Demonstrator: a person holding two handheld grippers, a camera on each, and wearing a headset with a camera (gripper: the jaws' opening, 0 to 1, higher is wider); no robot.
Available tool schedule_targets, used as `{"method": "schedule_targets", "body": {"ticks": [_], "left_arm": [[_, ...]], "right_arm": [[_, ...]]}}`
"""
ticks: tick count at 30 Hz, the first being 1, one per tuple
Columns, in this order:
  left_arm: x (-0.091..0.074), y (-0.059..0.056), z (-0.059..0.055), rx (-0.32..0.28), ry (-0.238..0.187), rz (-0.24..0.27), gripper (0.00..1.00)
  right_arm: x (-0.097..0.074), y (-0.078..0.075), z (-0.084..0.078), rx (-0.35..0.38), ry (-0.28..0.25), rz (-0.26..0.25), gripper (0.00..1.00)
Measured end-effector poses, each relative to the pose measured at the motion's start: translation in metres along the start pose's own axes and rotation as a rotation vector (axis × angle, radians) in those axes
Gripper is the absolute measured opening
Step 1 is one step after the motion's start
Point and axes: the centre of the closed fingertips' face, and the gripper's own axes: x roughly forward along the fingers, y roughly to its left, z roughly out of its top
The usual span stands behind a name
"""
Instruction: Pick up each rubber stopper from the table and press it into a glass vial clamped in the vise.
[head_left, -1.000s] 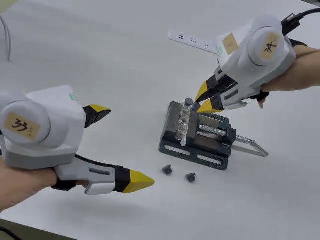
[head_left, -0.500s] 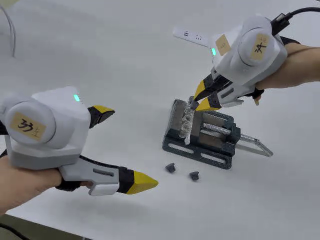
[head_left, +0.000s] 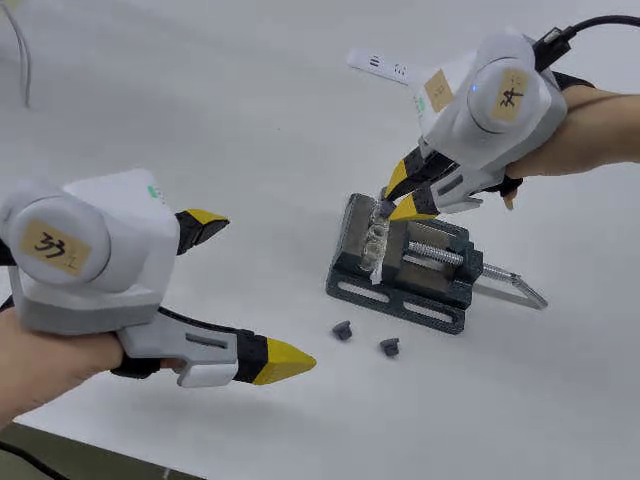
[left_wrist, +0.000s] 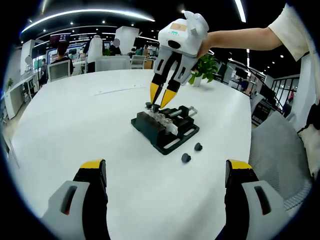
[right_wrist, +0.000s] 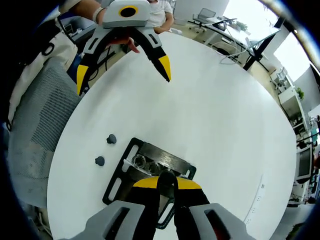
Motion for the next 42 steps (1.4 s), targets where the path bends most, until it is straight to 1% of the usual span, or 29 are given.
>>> {"method": "schedule_targets", "body": {"ticks": [2, 5, 11, 15, 18, 24, 25, 27, 28, 31, 34, 38, 39, 41, 42], "left_arm": [[-0.0003, 0.0002, -0.0002, -0.003, -0.002, 0.000, 0.99], [-0.0006, 0.0004, -0.0005, -0.007, -0.003, 0.002, 0.99], [-0.0012, 0.0005, -0.0019, -0.013, -0.002, 0.003, 0.98], [-0.0010, -0.0001, -0.0022, -0.015, -0.002, 0.002, 0.98], [-0.0008, 0.0003, -0.0020, -0.016, -0.005, 0.001, 0.98], [0.0003, 0.0008, -0.0015, -0.017, -0.008, -0.001, 0.98], [0.0005, 0.0010, -0.0012, -0.016, -0.008, -0.001, 0.98], [0.0013, 0.0009, -0.0010, -0.018, -0.008, -0.003, 0.98], [0.0017, 0.0006, -0.0006, -0.017, -0.008, -0.003, 0.98], [0.0025, 0.0013, -0.0008, -0.017, -0.009, -0.006, 0.98], [0.0038, 0.0001, 0.0000, -0.017, -0.009, -0.010, 0.98], [0.0053, -0.0007, 0.0012, -0.016, -0.011, -0.015, 0.98], [0.0054, -0.0010, 0.0014, -0.015, -0.010, -0.016, 0.98], [0.0058, -0.0015, 0.0021, -0.015, -0.011, -0.017, 0.98], [0.0059, -0.0016, 0.0023, -0.015, -0.011, -0.018, 0.98]], "right_arm": [[0.0004, -0.0023, -0.0019, 0.002, 0.016, -0.012, 0.05], [0.0000, -0.0024, -0.0007, -0.001, 0.013, -0.009, 0.05], [0.0015, -0.0022, -0.0006, -0.003, 0.022, -0.002, 0.05], [0.0034, -0.0005, 0.0011, -0.006, 0.040, 0.004, 0.05], [0.0040, -0.0022, 0.0011, 0.001, 0.053, 0.008, 0.05], [0.0037, -0.0012, 0.0011, 0.049, 0.080, 0.029, 0.04], [0.0034, -0.0003, 0.0005, 0.080, 0.087, 0.032, 0.04], [0.0035, -0.0016, 0.0011, 0.081, 0.094, 0.037, 0.04], [0.0034, -0.0020, 0.0009, 0.098, 0.098, 0.038, 0.04], [0.0026, -0.0016, 0.0009, 0.130, 0.103, 0.036, 0.04], [0.0014, -0.0002, 0.0011, 0.195, 0.107, 0.035, 0.03], [0.0018, -0.0024, 0.0025, 0.235, 0.120, 0.027, 0.03], [0.0019, -0.0023, 0.0025, 0.235, 0.123, 0.025, 0.03], [0.0021, -0.0017, 0.0026, 0.274, 0.131, 0.018, 0.03], [0.0020, -0.0016, 0.0027, 0.281, 0.132, 0.017, 0.03]]}}
